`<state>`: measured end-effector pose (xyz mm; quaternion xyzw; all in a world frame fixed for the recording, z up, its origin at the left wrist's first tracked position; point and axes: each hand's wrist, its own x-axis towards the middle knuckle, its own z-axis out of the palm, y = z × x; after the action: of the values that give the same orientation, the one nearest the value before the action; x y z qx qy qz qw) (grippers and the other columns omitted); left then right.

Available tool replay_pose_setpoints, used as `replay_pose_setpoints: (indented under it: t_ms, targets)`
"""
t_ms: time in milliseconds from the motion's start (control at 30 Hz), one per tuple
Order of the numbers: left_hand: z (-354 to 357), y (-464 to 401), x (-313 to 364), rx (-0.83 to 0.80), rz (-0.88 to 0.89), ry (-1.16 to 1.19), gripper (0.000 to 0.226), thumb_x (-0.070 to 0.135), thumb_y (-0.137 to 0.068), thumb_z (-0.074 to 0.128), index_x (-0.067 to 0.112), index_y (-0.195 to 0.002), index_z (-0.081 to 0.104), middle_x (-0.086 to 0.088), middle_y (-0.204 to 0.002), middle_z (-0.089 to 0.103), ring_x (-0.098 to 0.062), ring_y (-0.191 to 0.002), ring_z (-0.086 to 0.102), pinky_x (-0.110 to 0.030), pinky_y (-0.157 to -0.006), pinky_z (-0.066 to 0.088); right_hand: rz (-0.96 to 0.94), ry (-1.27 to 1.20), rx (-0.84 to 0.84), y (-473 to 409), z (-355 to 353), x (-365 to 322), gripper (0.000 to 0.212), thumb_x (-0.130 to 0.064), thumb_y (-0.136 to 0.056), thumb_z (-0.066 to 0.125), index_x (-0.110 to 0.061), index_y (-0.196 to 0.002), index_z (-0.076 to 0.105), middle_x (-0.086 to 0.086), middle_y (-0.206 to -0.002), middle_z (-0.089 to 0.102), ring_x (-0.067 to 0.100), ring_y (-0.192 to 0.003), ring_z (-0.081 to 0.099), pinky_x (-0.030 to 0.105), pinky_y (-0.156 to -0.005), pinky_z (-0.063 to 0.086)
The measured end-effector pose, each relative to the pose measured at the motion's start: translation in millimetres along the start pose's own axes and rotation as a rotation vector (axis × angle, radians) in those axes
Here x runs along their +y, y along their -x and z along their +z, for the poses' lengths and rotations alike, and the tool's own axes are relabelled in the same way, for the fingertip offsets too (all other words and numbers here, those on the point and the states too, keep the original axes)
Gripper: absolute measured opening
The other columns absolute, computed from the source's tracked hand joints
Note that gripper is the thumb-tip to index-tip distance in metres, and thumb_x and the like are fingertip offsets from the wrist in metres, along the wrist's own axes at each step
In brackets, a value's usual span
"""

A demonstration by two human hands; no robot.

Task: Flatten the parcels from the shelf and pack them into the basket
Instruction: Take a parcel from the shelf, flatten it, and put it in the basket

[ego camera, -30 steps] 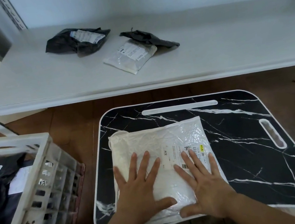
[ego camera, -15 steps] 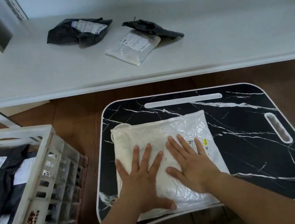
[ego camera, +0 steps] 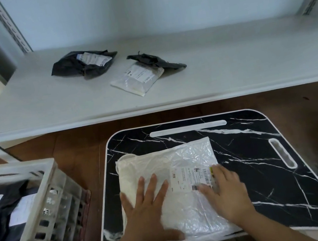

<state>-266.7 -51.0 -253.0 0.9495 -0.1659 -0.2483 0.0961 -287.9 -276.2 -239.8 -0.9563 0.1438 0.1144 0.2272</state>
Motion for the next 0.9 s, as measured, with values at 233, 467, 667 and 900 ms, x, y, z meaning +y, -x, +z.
replay_pose_setpoints:
  t_ms: [233,467,667,900]
  targets:
    - [-19,27,-13,0.48,-0.827,0.918,0.079,0.038,-0.073,0.079,-0.001,-0.134,0.046,-0.023,-0.13,0.05,-0.038,-0.112,0.055,-0.044,-0.094,0.048,0.426,-0.581,-0.046,5,-13,2,0.048,-0.036,-0.084,0.072,-0.001,-0.115,0.062,0.01,-0.101,0.07,0.027,-0.09,0.067,0.04,-0.084,0.054]
    - [-49,55,-25,0.188,-0.463,1.504,0.019,-0.004,-0.079,0.07,-0.007,-0.097,0.066,-0.019,-0.076,0.073,-0.03,-0.063,0.07,-0.032,-0.052,0.055,0.393,-0.989,-0.205,19,-42,-20,0.033,-0.013,-0.076,0.08,0.004,-0.1,0.064,0.02,-0.086,0.073,0.037,-0.079,0.071,0.045,-0.071,0.058]
    - [-81,69,-22,0.206,-0.31,1.486,0.026,0.001,-0.078,0.073,0.001,-0.104,0.067,-0.019,-0.095,0.073,-0.037,-0.091,0.069,-0.05,-0.084,0.054,0.296,-1.05,0.046,19,-98,-30,0.021,-0.023,-0.091,0.065,-0.002,-0.093,0.066,0.017,-0.081,0.074,0.035,-0.073,0.072,0.044,-0.068,0.057]
    - [-141,102,-35,0.299,-0.098,1.411,0.031,0.013,-0.079,0.076,0.012,-0.109,0.068,-0.005,-0.101,0.074,-0.023,-0.095,0.071,-0.043,-0.087,0.054,0.066,-0.877,0.167,28,-136,-85,0.03,-0.033,-0.095,0.056,-0.005,-0.094,0.066,0.016,-0.082,0.072,0.034,-0.074,0.07,0.04,-0.068,0.054]
